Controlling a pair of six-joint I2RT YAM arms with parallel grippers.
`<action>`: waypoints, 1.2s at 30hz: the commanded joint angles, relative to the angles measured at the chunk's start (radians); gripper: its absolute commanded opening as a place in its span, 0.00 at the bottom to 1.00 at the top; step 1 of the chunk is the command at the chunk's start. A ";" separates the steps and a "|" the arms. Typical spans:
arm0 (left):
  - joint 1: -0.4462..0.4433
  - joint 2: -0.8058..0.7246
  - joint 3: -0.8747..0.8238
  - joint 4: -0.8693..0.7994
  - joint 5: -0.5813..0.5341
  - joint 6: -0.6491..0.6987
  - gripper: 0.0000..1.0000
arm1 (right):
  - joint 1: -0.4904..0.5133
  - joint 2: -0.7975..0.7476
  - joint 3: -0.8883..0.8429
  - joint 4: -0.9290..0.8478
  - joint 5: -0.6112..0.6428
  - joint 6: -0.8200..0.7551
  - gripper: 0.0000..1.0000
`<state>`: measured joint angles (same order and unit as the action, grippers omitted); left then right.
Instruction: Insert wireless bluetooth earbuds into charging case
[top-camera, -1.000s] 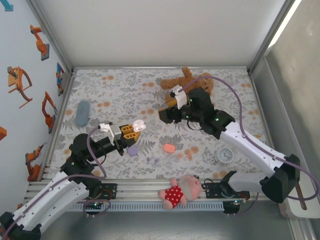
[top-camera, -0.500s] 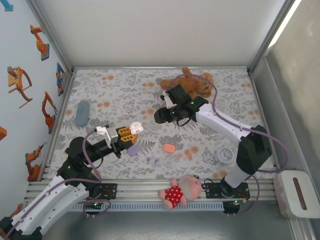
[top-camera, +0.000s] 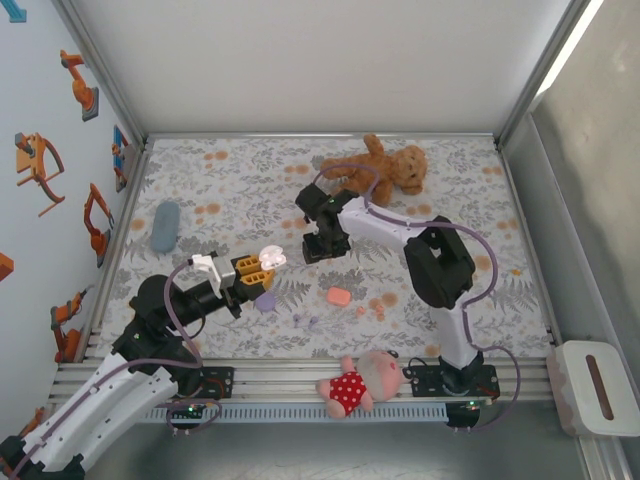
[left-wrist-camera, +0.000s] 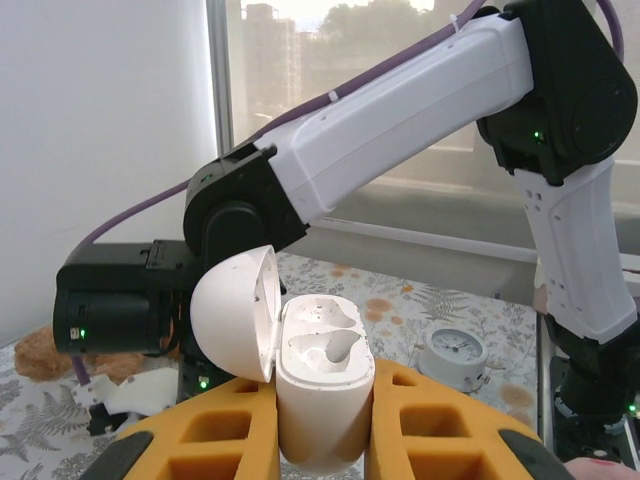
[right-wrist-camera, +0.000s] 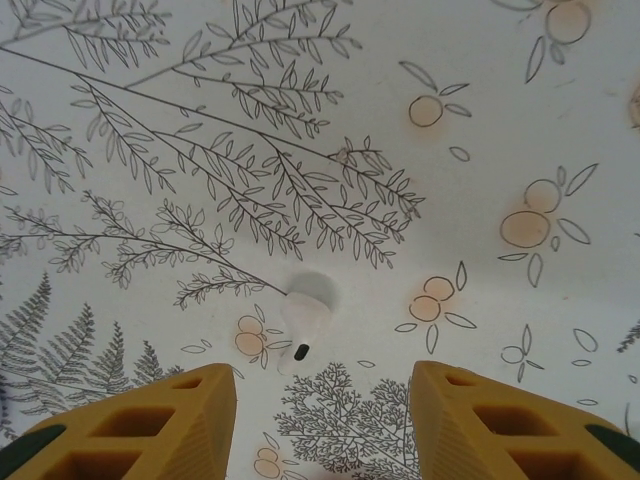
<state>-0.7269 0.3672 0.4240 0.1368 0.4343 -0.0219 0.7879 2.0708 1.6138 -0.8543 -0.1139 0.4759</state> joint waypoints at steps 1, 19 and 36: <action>-0.006 -0.020 0.006 0.000 0.002 0.013 0.00 | 0.009 0.023 0.047 -0.046 0.019 0.021 0.48; -0.005 -0.025 0.000 -0.006 -0.011 0.013 0.00 | 0.025 0.120 0.106 -0.051 0.023 0.026 0.41; -0.005 -0.018 0.002 -0.002 -0.017 0.014 0.00 | 0.044 0.150 0.118 -0.107 0.063 0.000 0.40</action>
<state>-0.7269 0.3511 0.4240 0.1333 0.4259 -0.0219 0.8165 2.2028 1.7050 -0.9001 -0.0875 0.4793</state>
